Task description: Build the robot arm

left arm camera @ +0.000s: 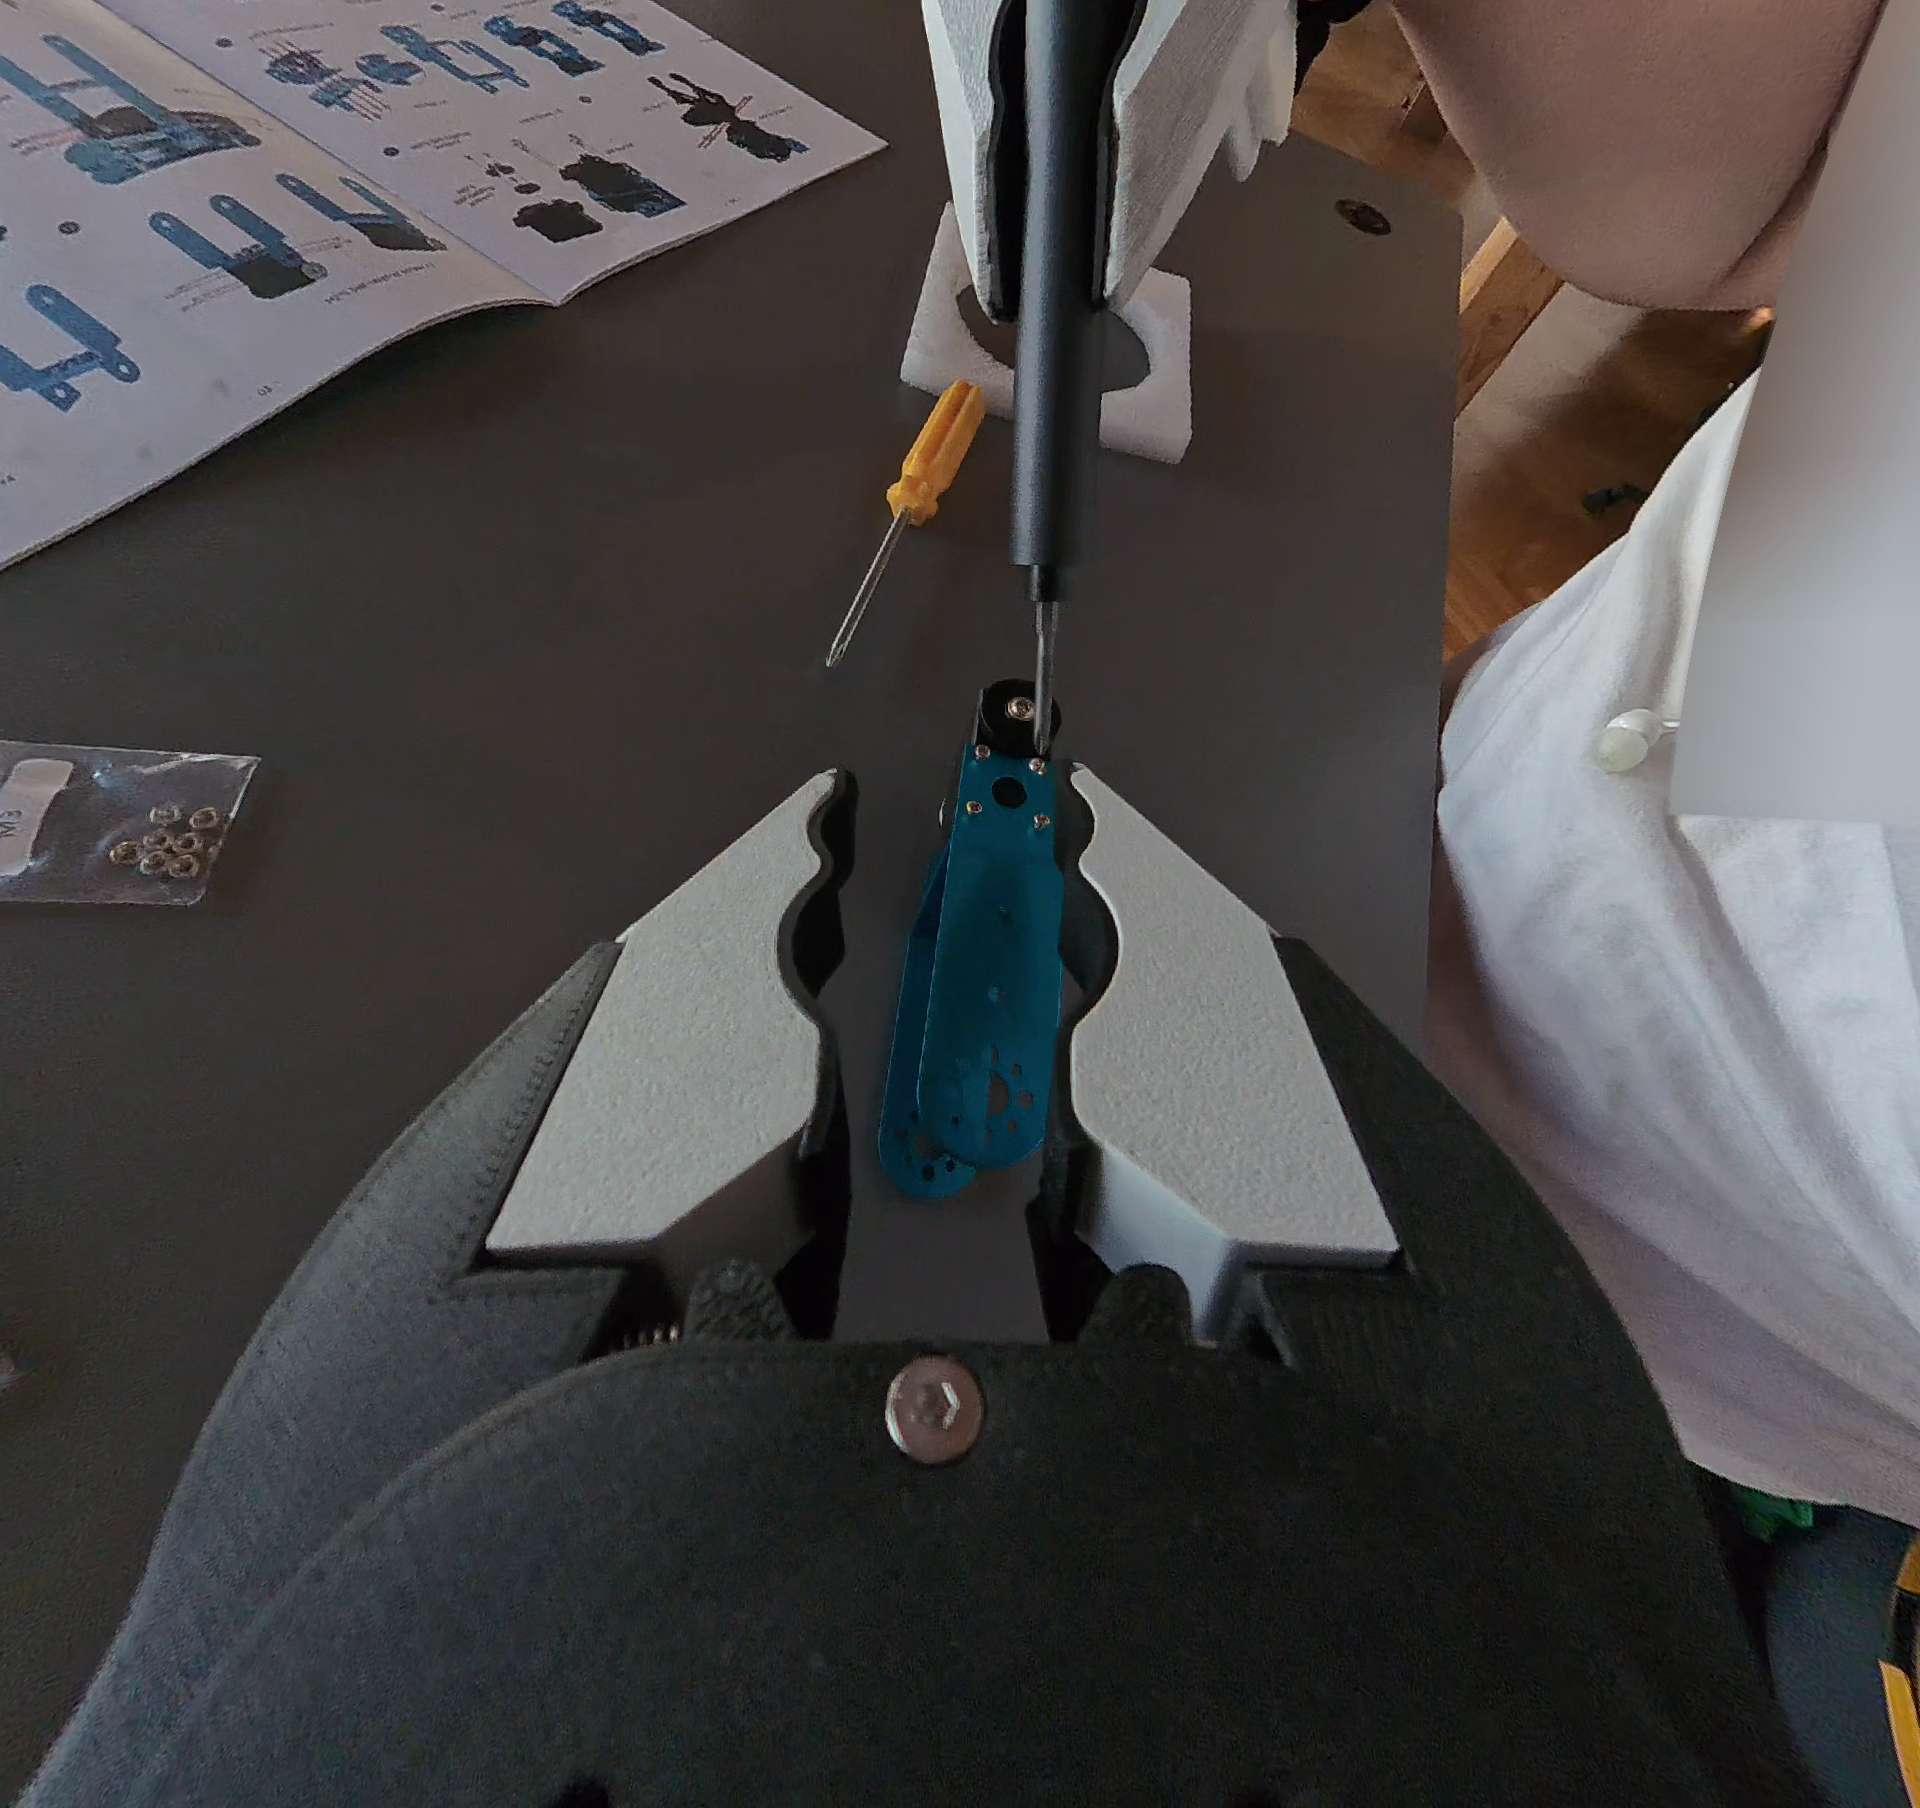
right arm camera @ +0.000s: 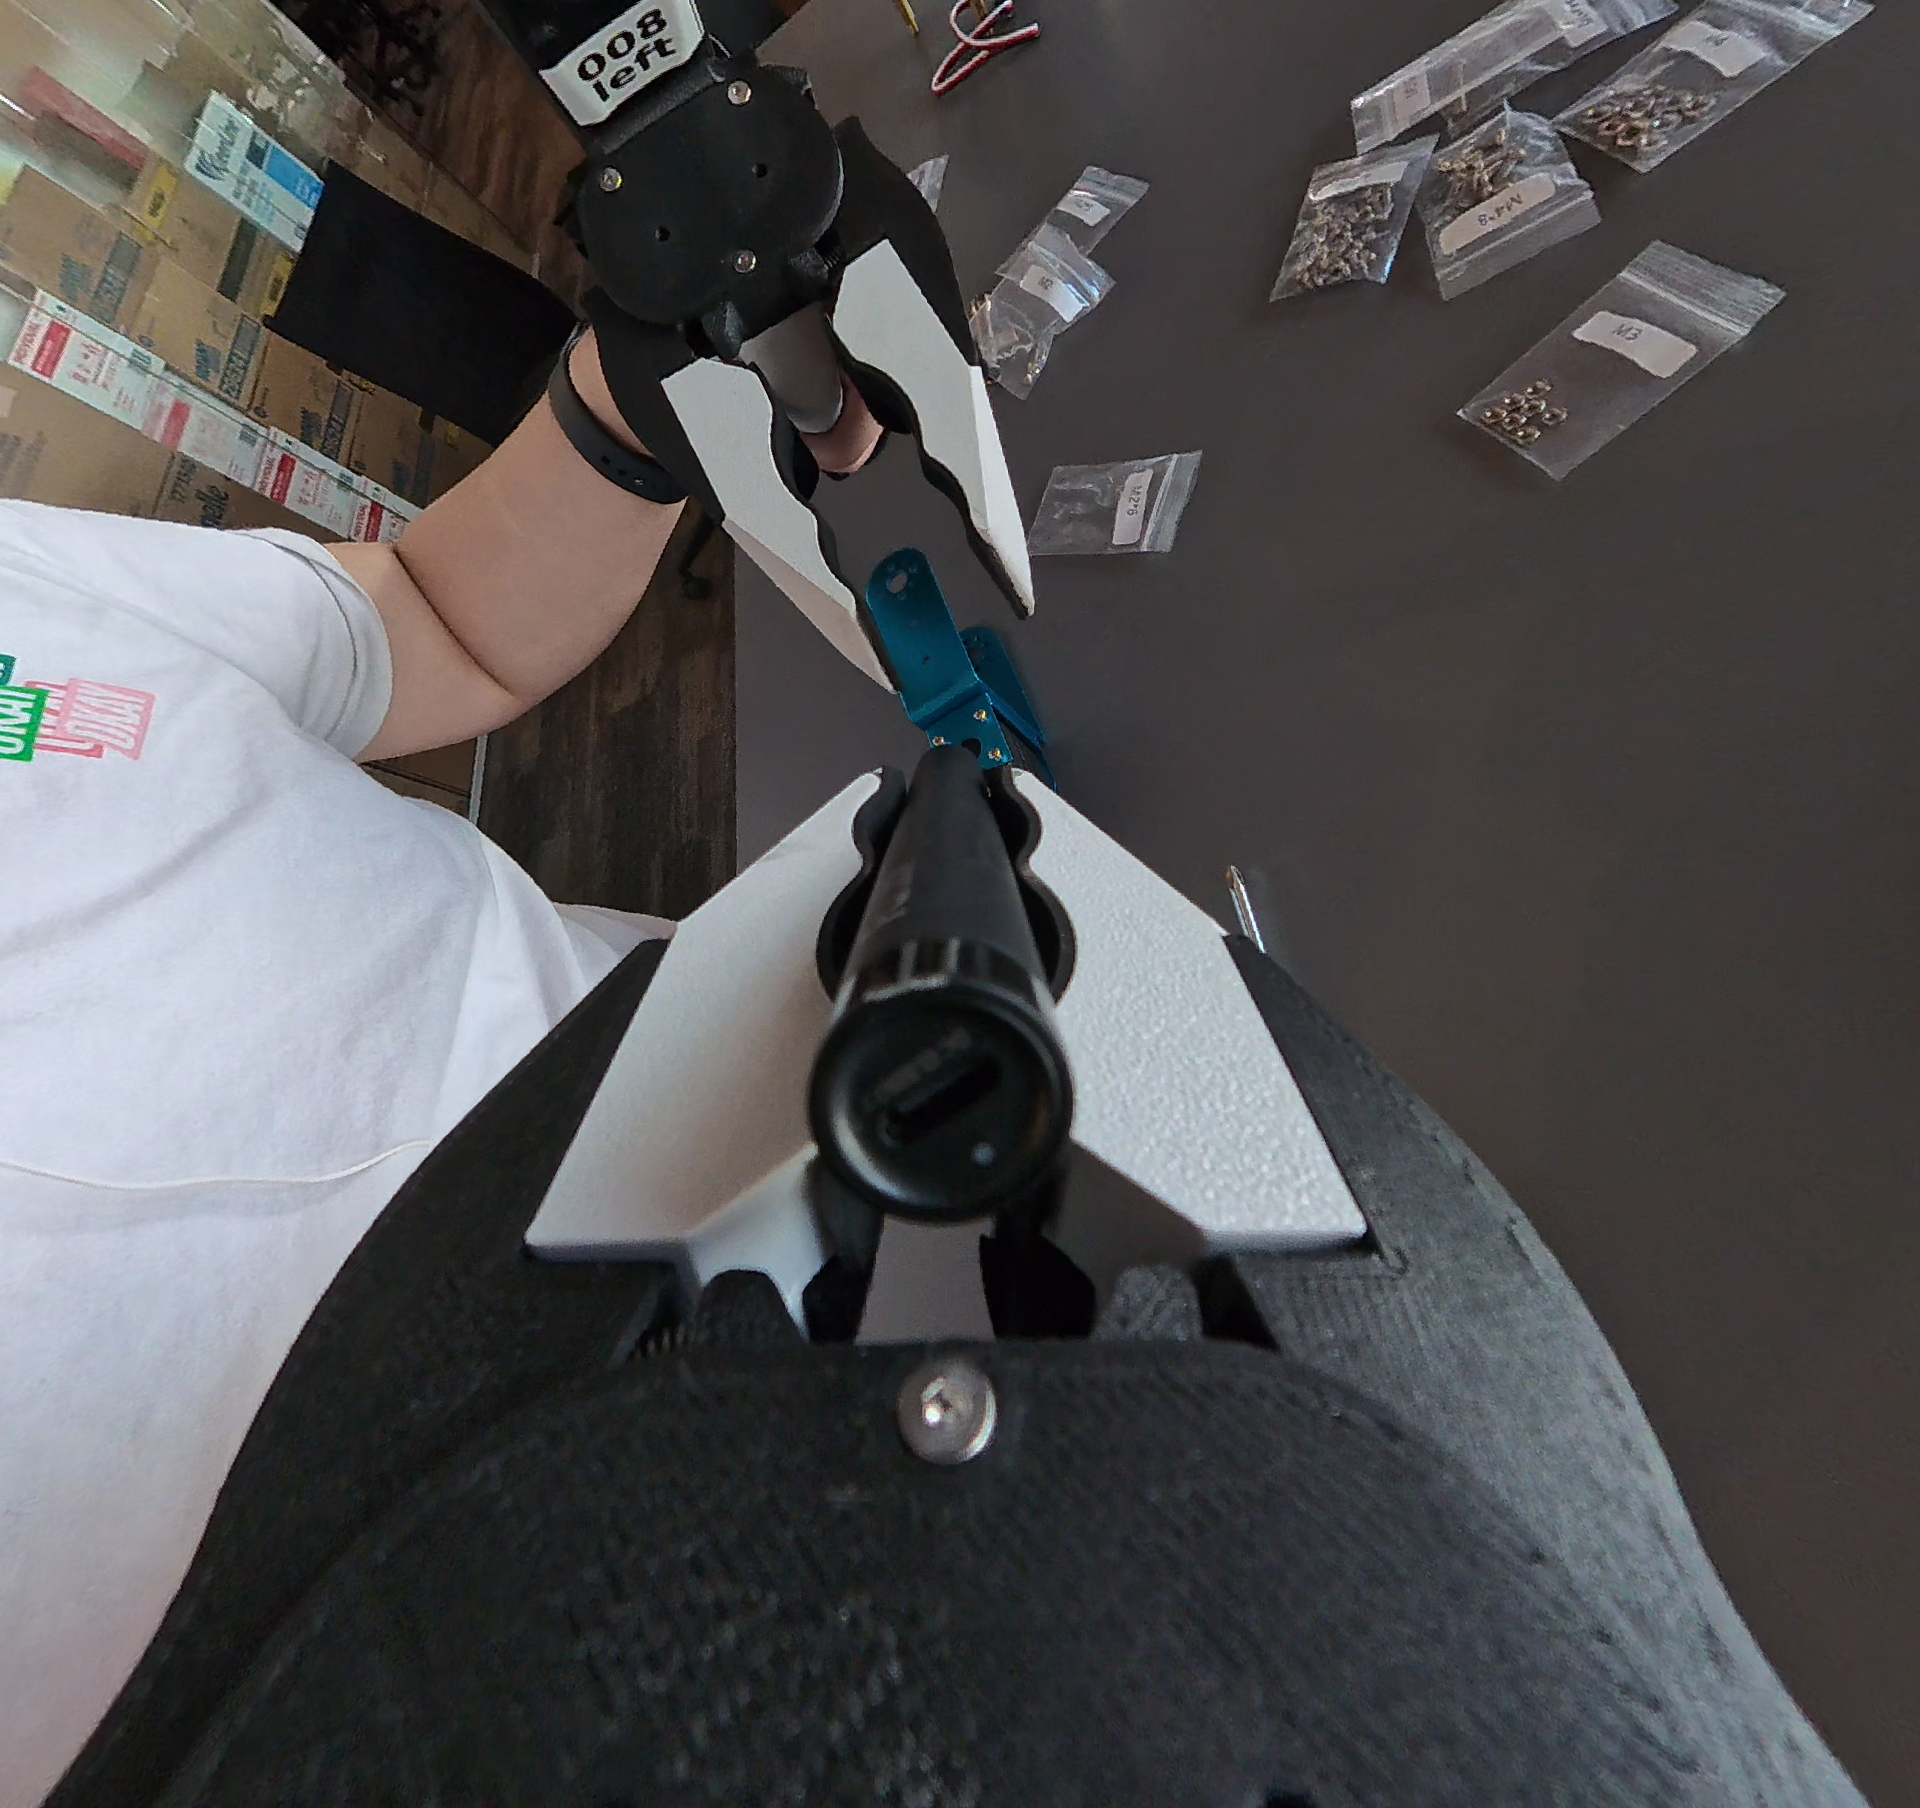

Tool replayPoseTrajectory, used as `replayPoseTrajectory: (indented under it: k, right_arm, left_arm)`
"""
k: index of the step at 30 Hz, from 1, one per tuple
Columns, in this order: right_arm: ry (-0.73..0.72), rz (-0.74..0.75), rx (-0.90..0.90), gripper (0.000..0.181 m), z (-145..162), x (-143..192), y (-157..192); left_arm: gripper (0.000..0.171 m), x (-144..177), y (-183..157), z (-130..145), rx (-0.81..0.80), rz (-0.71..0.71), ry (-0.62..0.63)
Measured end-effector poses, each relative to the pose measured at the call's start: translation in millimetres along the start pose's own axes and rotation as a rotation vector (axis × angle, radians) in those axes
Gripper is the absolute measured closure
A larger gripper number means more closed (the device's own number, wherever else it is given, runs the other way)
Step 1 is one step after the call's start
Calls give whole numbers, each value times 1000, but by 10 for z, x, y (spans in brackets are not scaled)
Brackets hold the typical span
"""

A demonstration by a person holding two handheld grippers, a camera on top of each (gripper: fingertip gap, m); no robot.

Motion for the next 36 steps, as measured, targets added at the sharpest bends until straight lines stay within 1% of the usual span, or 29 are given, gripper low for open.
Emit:
replayPoseTrajectory:
  k: [22, 36]
  right_arm:
    - [23, 16, 1, 162, 37, -26, 5]
    - [59, 46, 36, 162, 27, -14, 52]
  left_arm:
    - [135, 40, -47, 22, -8, -5, -10]
    - [135, -31, -49, 86, -7, 6, 29]
Point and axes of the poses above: each gripper's, where its closed fingertips meet, x back along the fingers, z out of its underside, y = z × x across the jaws, the point moved 6 cm from there along x, back along the fingers, and after that the axes turned 8 degrees about z, right-handed, at the moved point
